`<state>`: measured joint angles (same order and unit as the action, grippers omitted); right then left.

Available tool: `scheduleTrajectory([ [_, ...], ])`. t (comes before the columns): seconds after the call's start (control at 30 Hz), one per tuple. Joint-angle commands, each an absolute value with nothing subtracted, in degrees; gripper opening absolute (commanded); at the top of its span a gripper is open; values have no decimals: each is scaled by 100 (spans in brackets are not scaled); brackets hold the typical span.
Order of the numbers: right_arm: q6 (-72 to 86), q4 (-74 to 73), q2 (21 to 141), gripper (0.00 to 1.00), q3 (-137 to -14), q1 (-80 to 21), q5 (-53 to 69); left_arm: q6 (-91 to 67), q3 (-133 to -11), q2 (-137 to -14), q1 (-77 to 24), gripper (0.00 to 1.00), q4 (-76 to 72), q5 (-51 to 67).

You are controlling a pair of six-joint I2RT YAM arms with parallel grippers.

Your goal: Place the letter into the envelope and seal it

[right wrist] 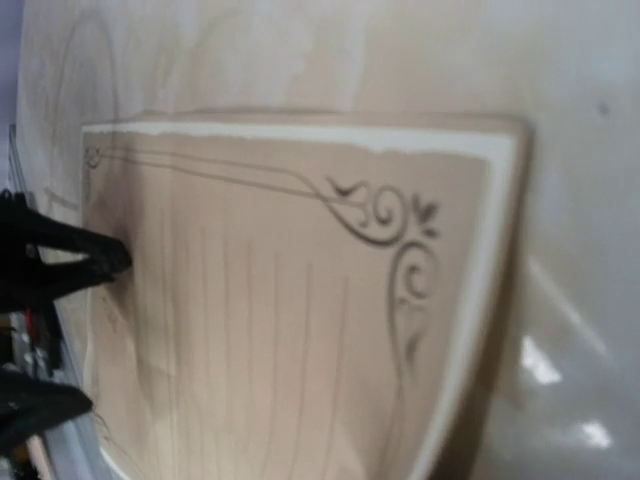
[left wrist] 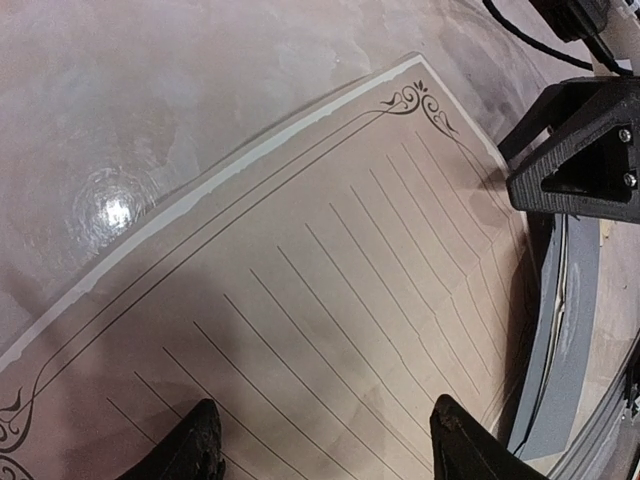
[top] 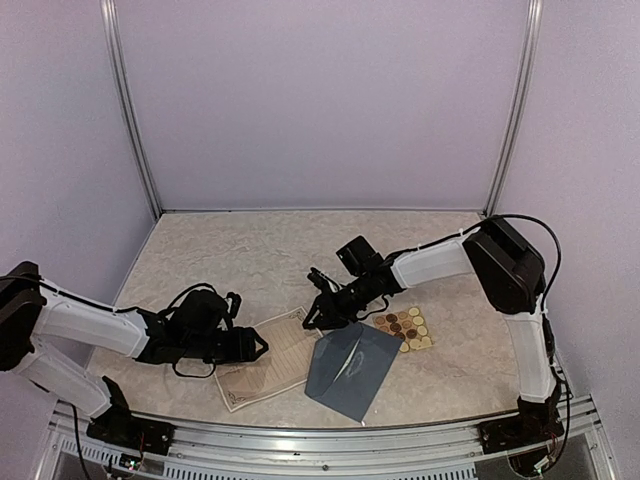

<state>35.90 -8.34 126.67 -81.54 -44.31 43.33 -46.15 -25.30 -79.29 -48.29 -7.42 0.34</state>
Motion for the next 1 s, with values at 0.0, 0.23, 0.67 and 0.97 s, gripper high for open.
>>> scheduleTrajectory([
  [0.0, 3834, -561, 12754, 23, -8074, -4511, 4375, -4676, -2452, -8027, -4891, 67, -651, 13],
  [0.23, 4024, -265, 12476, 0, -8078, -4509, 4288, -4694, -2466, -7854, -4903, 70, -571, -253],
  [0.67, 3656, -435, 10772, 0, -8258, -4358, 3757, -4411, -2527, -6522, -3876, 79, -224, -340],
  [0.97, 3186, -682, 9908, 0, -8419, -4437, 4570, -4467, -2335, -6275, -3165, 80, -583, -35],
])
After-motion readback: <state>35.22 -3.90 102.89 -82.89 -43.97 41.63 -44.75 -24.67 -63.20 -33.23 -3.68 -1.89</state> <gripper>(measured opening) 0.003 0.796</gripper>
